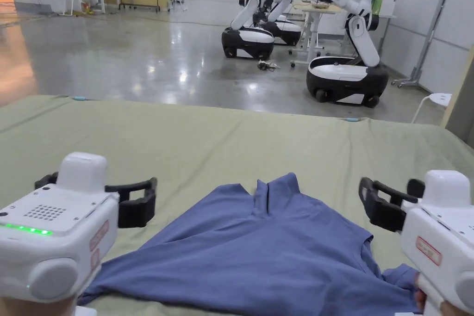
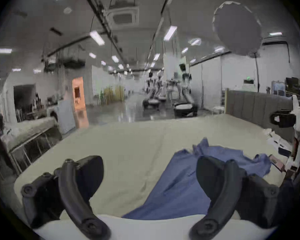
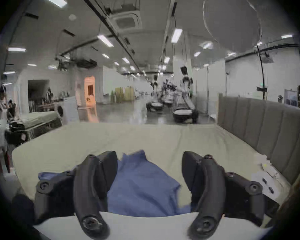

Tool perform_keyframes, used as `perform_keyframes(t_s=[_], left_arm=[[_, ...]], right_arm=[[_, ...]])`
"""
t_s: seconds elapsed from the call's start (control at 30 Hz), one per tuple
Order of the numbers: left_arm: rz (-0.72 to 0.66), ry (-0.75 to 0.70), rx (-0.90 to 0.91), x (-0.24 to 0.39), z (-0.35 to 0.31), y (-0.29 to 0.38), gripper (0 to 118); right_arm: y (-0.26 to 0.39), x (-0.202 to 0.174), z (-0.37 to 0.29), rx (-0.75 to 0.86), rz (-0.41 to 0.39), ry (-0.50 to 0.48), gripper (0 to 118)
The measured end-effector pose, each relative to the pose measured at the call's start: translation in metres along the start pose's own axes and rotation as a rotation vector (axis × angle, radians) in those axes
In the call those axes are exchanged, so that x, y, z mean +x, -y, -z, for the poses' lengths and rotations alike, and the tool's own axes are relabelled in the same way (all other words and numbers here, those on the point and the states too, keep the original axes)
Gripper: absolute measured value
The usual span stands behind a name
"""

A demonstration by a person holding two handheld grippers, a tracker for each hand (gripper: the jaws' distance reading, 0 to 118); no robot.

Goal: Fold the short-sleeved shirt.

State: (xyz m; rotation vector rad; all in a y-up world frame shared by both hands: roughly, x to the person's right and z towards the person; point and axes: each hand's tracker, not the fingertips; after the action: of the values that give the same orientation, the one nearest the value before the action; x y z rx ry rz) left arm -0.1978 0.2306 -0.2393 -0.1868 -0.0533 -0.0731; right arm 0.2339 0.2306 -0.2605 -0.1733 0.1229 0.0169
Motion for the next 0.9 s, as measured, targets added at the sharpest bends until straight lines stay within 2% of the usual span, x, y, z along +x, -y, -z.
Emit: perform_keyframes(t_s=[0.03, 0.07, 0.1, 0.13, 0.17, 0.27, 0.4, 0.47, 0.5, 0.53, 0.57, 0.6, 0.67, 0.73, 0.77, 0.8, 0.87, 0.9], left_arm=[[-0.006, 0.004, -0.032, 0.004, 0.002, -0.002, 26], [-0.005, 0.006, -0.050, 0.011, 0.004, -0.002, 0], [0.008, -0.009, -0.061, 0.011, 0.008, -0.002, 0], [0.017, -0.045, -0.095, 0.008, 0.008, 0.001, 0], [0.007, -0.003, -0.088, 0.000, 0.010, -0.002, 0], [-0.056, -0.009, -0.213, -0.036, 0.014, 0.002, 0], [-0.063, 0.007, -0.435, -0.093, 0.027, 0.028, 0], [-0.094, 0.072, -0.537, -0.112, 0.036, 0.051, 0], [-0.119, 0.080, -0.581, -0.119, 0.039, 0.064, 10], [-0.121, 0.058, -0.614, -0.123, 0.044, 0.074, 41], [-0.112, 0.042, -0.648, -0.125, 0.049, 0.086, 77], [-0.097, 0.032, -0.678, -0.124, 0.052, 0.097, 102], [-0.111, 0.068, -0.687, -0.123, 0.062, 0.116, 97], [-0.118, 0.067, -0.730, -0.116, 0.074, 0.132, 98], [-0.106, 0.078, -0.738, -0.113, 0.080, 0.139, 95], [-0.093, 0.079, -0.753, -0.110, 0.086, 0.145, 88], [-0.086, 0.079, -0.778, -0.106, 0.094, 0.152, 31], [-0.124, 0.116, -0.780, -0.105, 0.096, 0.153, 15]], right_arm=[[0.001, -0.009, 0.004, -0.011, -0.005, -0.008, 6], [0.003, -0.019, 0.009, -0.023, -0.019, 0.001, 4], [0.005, -0.027, 0.014, -0.044, -0.053, 0.018, 4], [0.009, -0.029, 0.016, -0.035, -0.049, 0.007, 4], [0.010, -0.032, 0.018, -0.047, -0.047, -0.038, 4], [0.016, -0.038, 0.022, -0.072, -0.048, -0.064, 4], [0.026, -0.042, 0.036, -0.120, -0.064, -0.085, 4], [0.031, -0.042, 0.046, -0.146, -0.067, -0.092, 4], [0.033, -0.043, 0.052, -0.159, -0.066, -0.094, 4], [0.035, -0.044, 0.057, -0.170, -0.070, -0.095, 4], [0.037, -0.045, 0.063, -0.181, -0.074, -0.095, 4], [0.039, -0.044, 0.067, -0.191, -0.076, -0.095, 4], [0.041, -0.042, 0.079, -0.224, -0.069, -0.094, 4], [0.044, -0.034, 0.090, -0.263, -0.062, -0.086, 4], [0.045, -0.028, 0.096, -0.285, -0.065, -0.080, 4], [0.046, -0.020, 0.104, -0.306, -0.076, -0.064, 4], [0.046, -0.005, 0.120, -0.345, -0.099, -0.030, 4], [0.046, 0.005, 0.131, -0.375, -0.103, -0.017, 4]])
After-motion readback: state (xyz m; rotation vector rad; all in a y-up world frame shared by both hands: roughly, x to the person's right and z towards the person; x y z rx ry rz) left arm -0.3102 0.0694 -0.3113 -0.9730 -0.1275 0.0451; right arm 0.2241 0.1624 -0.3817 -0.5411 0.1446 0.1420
